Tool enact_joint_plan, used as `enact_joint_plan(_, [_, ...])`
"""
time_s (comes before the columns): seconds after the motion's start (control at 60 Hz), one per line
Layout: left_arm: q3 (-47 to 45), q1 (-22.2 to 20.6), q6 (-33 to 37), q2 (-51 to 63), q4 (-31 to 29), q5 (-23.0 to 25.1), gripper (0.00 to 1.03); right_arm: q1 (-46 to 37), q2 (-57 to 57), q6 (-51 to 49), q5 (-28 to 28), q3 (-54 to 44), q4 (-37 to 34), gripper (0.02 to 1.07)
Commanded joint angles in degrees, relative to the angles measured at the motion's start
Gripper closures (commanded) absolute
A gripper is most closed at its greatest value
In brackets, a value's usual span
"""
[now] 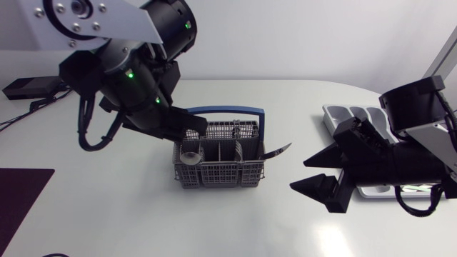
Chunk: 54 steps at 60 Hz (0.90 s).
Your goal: Sort the cutlery from the basket into the organizer compartments.
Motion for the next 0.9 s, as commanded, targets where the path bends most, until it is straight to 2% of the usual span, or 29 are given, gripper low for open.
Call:
enact_joint_plan(0.0, [-1.4,-0.7,-2.1,2.0,-0.5,0.2,0.63,0.7,-0.4,1.0,0.6,-1.5,-0.5,0.15])
enact_joint_plan(0.233, [-1.4,-2.5,-2.5,4.5,-0.5,0.2,0.64,0.8,-0.5,1.0,1.1,-1.5,-0.4,0.15])
enact_joint_plan(0.417, [-2.4,-2.3,-3.2,5.2,-0.6,0.2,0.79,0.8,-0.9,1.0,1.0,-1.6,-0.4,0.15])
enact_joint_plan(0.533, [-3.2,-1.9,-3.2,5.7,-0.5,0.2,0.83,0.8,-1.0,1.0,1.0,-1.6,-0.5,0.15])
enact_joint_plan(0.883, [-3.6,-0.4,-3.2,6.9,1.9,0.0,0.88,0.9,-2.3,1.0,1.0,-1.7,-1.5,0.15])
